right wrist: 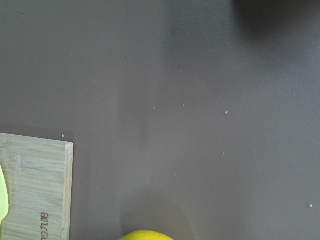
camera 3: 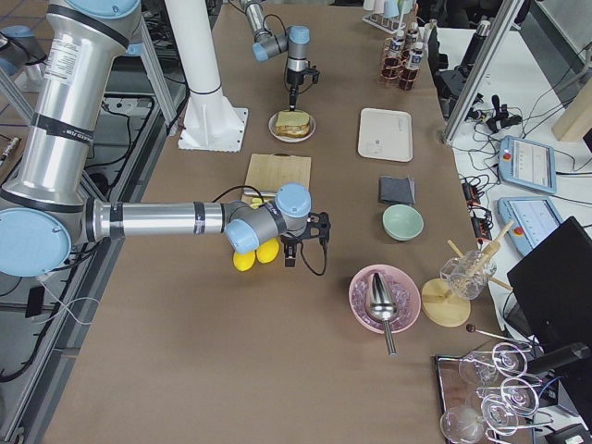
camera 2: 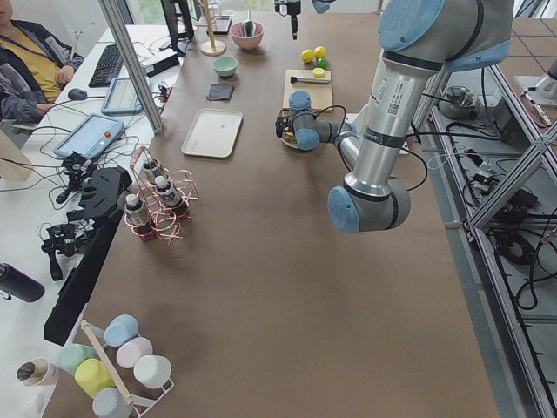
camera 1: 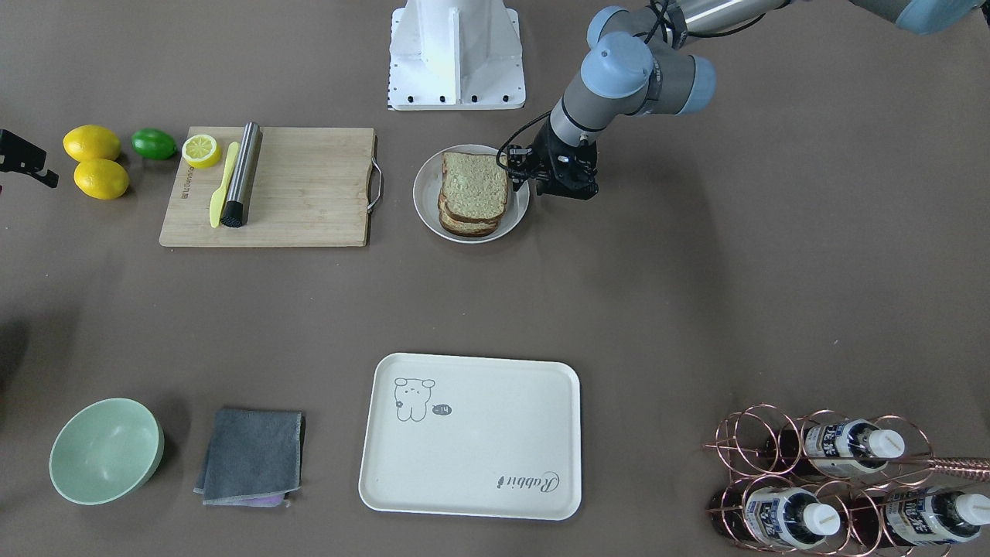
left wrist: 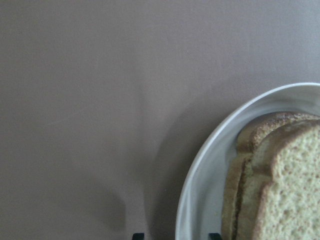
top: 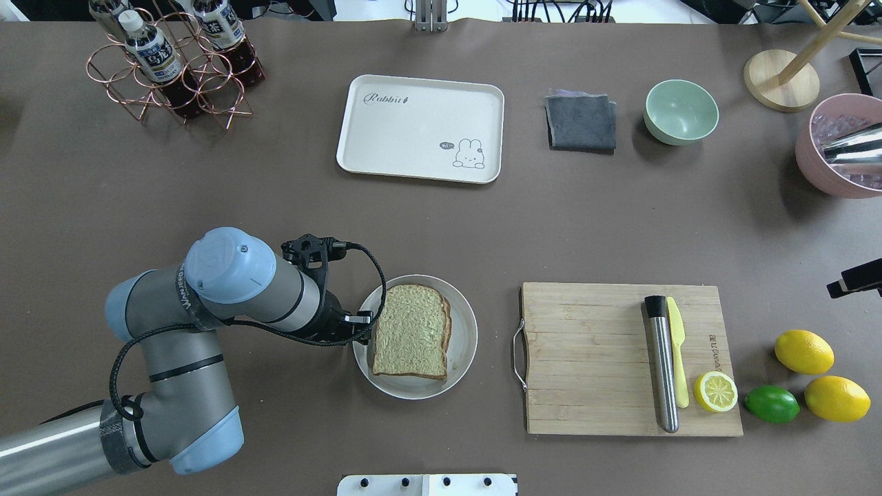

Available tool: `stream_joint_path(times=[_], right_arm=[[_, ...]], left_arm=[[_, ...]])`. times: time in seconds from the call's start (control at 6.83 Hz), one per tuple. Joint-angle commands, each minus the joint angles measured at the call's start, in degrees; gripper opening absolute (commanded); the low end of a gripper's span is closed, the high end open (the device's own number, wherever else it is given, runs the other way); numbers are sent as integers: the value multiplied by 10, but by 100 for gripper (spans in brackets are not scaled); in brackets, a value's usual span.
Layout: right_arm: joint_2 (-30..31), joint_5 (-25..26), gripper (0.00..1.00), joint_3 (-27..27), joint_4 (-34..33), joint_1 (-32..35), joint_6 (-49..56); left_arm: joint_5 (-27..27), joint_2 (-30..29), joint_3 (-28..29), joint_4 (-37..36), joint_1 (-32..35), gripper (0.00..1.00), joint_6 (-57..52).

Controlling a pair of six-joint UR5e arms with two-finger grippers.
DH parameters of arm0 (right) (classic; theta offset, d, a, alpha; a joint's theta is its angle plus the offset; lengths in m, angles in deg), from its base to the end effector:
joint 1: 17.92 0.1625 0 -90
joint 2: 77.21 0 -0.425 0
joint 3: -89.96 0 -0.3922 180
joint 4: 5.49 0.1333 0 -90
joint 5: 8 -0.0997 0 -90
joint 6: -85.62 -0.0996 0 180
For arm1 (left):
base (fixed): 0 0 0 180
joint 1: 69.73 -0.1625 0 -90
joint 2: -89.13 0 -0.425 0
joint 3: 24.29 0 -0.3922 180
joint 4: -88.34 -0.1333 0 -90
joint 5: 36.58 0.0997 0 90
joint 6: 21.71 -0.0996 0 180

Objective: Make sandwich and place on tray
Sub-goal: 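Grasp the white plate's rim with the left gripper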

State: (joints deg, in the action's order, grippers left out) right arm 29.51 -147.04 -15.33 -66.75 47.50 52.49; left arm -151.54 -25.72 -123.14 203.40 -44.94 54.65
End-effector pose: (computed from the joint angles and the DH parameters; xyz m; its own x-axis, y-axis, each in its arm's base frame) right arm -0.1087 -0.3773 0.5916 0.5805 -0.0506 0.8127 0.0625 0.9979 0.0175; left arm 0.5371 -0.3486 0.2921 0.4700 0.0184 -0.8825 -0.0599 0.9981 -0.0111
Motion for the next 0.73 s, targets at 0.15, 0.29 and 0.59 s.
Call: stream_joint_path(times=[0.15, 0.29, 0.59], right_arm=[[2, -1, 99, -1, 0, 4, 0], [2, -1, 99, -1, 0, 4, 0], [2, -3, 99, -2, 0, 7, 0]], left_arm=[[0, 1, 1, 1, -1, 37, 1], [0, 1, 1, 1, -2, 37, 1], [0, 0, 5, 5, -2, 35, 1]])
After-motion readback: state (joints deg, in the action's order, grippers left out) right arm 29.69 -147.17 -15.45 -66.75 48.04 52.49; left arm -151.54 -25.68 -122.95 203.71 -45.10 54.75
